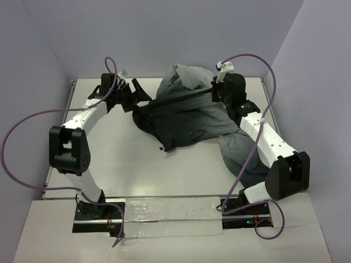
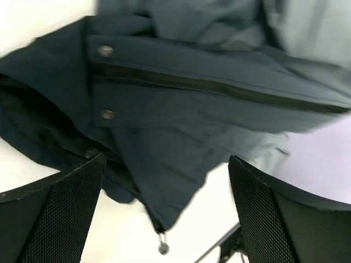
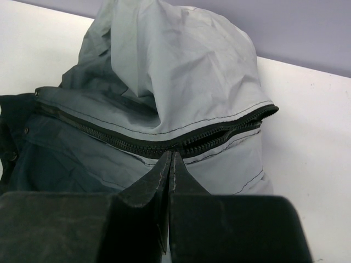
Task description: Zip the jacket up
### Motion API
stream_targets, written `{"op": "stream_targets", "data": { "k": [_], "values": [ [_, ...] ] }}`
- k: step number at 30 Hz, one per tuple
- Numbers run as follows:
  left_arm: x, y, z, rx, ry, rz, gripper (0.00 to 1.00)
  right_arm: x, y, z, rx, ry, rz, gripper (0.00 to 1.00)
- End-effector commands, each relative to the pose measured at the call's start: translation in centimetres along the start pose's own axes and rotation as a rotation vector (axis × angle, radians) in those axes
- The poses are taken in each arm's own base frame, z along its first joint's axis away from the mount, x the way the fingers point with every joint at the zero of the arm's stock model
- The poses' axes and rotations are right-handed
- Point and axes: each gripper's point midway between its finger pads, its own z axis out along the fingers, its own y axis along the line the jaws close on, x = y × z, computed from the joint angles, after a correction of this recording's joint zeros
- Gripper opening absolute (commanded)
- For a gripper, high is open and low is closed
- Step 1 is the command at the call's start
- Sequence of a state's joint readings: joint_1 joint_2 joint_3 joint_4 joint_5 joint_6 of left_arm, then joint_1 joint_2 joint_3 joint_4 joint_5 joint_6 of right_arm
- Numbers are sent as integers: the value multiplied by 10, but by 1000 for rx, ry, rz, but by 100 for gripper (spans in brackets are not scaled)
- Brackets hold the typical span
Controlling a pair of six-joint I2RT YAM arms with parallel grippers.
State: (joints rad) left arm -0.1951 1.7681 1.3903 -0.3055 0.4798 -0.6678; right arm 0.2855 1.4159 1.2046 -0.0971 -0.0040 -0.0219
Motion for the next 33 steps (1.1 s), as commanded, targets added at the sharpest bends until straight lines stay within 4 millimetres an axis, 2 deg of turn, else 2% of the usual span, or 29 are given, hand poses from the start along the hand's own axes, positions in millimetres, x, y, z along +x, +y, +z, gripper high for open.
{"op": "stream_targets", "data": {
  "k": [1,8,12,18,24,27,33],
  "values": [
    [-20,11,23,27,-64,68,99,-19,12,-10,-39,-67,10,0],
    [-25,12,58,127,-93,128,99,-11,13,-14,-39,-52,-2,0],
    [-26,23,75,105,-88,142,99,-13,13,-14,-44,-55,-3,0],
    [-30,31,92,84,-87,174,99,-16,14,-16,-48,-60,-5,0],
    [-33,16,109,153,-77,202,99,-15,14,-17,-45,-53,-10,0],
    [-27,17,122,158,-40,194,98,-14,15,-17,-46,-50,-10,0],
    [-15,25,124,150,-18,173,99,-14,15,-17,-46,-49,-9,0]
  ]
}}
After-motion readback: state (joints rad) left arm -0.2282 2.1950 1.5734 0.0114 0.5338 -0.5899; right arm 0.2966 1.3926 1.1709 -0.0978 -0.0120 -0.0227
